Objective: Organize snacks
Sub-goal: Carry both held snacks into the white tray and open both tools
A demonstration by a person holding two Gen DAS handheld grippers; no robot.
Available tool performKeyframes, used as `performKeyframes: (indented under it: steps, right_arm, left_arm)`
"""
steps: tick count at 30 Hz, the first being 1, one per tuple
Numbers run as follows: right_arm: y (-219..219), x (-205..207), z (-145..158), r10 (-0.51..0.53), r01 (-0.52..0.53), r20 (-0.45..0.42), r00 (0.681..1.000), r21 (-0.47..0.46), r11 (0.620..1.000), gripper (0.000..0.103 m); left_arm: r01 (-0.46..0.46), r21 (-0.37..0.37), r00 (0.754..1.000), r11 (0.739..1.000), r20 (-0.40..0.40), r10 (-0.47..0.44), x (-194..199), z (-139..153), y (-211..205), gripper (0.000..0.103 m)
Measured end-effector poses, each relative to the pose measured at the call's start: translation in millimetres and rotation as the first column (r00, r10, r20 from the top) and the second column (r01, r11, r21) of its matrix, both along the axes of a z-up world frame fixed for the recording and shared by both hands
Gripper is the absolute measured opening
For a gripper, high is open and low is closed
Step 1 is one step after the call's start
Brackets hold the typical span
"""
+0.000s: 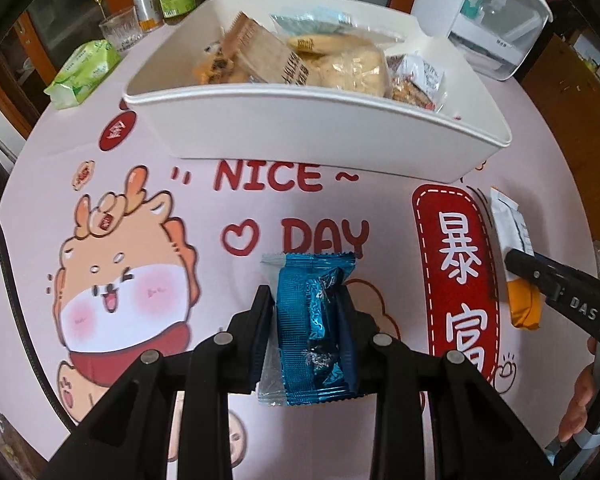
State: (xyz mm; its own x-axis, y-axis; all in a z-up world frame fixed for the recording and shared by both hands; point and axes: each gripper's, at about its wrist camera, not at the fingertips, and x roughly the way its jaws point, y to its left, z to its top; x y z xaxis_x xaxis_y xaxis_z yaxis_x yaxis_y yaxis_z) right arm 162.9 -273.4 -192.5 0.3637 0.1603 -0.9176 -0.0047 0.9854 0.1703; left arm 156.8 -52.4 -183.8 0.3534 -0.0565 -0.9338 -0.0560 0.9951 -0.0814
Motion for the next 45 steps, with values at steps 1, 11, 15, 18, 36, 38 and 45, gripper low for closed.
performKeyframes:
  steps: [1, 11, 15, 18, 36, 38, 45]
  right_arm:
    - [0, -4, 6, -0.002, 0.002, 0.009, 1.0, 0.007, 1.0, 0.033]
    - [28, -13, 72, 0.025, -0.038, 0.136, 0.99, 0.089, 0.995, 0.033]
    - [46, -2, 101, 0.051, -0.071, 0.202, 0.978, 0.095, 0.993, 0.033]
    - [56, 12, 124, 0.063, -0.086, 0.26, 0.964, 0.081, 0.993, 0.033]
    - [72, 128, 170, 0.021, -0.019, 0.339, 0.94, -0.008, 1.0, 0.034]
    - [73, 140, 157, 0.017, -0.012, 0.307, 0.952, -0.016, 1.0, 0.034]
    - [81, 170, 117, 0.021, -0.019, 0.226, 0.974, -0.011, 1.0, 0.038]
  left_arm:
    - [0.004, -0.002, 1.0, 1.0, 0.007, -0.004, -2, 8, -4, 0.029]
    - [0.05, 0.018, 0.988, 0.999, 0.145, -0.052, 11, 85, 5, 0.029]
    - [0.057, 0.052, 0.972, 0.997, 0.226, -0.068, 25, 124, 17, 0.029]
    - [0.063, 0.084, 0.955, 0.995, 0.286, -0.084, 43, 155, 26, 0.029]
    - [0.106, 0.159, 0.93, 0.982, 0.333, -0.154, 168, 191, 25, 0.029]
    - [0.107, 0.17, 0.936, 0.98, 0.316, -0.157, 183, 181, 23, 0.029]
    - [0.092, 0.203, 0.952, 0.975, 0.27, -0.146, 229, 146, 24, 0.03]
